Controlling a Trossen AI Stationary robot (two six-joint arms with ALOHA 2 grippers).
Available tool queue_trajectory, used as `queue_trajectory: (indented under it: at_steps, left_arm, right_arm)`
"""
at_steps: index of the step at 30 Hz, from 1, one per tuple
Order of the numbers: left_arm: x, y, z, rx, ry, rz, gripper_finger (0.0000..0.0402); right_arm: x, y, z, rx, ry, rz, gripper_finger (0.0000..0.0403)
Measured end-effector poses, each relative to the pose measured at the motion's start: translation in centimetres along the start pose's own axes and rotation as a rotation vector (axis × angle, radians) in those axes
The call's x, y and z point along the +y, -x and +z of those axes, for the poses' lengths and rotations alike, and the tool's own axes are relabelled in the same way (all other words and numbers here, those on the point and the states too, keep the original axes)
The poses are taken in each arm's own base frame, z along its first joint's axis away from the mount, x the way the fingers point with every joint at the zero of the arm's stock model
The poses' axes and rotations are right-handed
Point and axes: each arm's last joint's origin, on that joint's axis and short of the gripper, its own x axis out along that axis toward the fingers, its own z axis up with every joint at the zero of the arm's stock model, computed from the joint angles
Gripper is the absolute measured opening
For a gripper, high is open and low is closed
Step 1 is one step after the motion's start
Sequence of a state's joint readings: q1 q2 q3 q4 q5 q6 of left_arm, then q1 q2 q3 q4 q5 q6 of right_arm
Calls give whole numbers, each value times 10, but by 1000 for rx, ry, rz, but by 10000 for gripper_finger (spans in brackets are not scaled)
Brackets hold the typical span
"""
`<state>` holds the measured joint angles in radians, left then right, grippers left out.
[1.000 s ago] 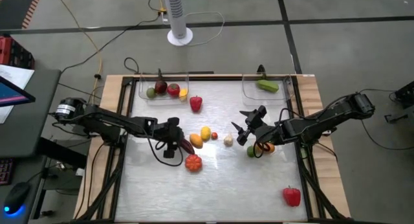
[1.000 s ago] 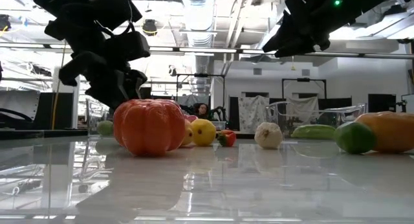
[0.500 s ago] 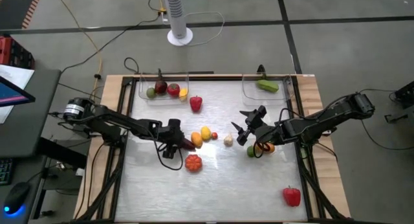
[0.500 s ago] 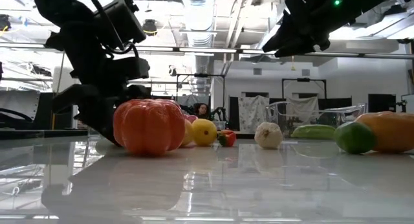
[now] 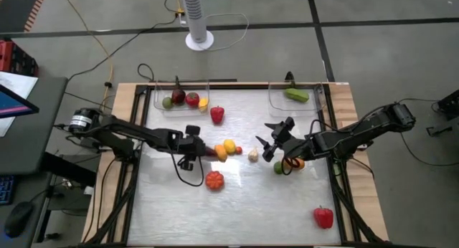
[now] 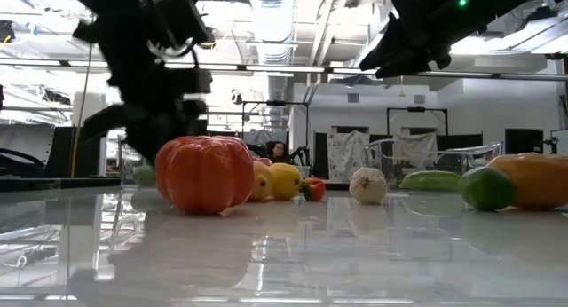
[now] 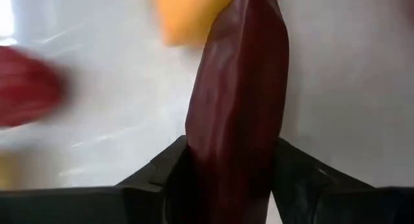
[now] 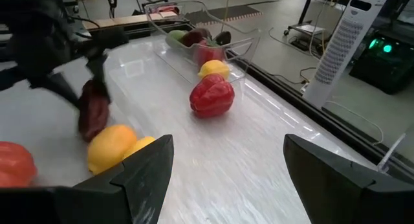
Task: Sort produce into baskets
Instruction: Put the dark red pepper into the right transparent bin
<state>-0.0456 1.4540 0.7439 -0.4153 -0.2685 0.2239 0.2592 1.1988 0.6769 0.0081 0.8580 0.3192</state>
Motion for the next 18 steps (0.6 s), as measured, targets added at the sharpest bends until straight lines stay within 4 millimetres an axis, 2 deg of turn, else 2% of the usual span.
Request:
queue_trajectory:
  at_steps: [3,6,12,18]
  left_arm:
    - [12,17,16,46,-7,123,166]
    - [21,31,33,-7,17,182,172]
    - [25,38,60,-267,60,109,172]
    - [27,41,72,-410,51,78,172]
  right_arm:
    - [1,0,3,-21,5,11,320]
    - [8,-4,3,-45,47,39,320]
    - [32,-21,-4,-108,158,131,320]
    - [42,-26,-1,-183,178,245,320]
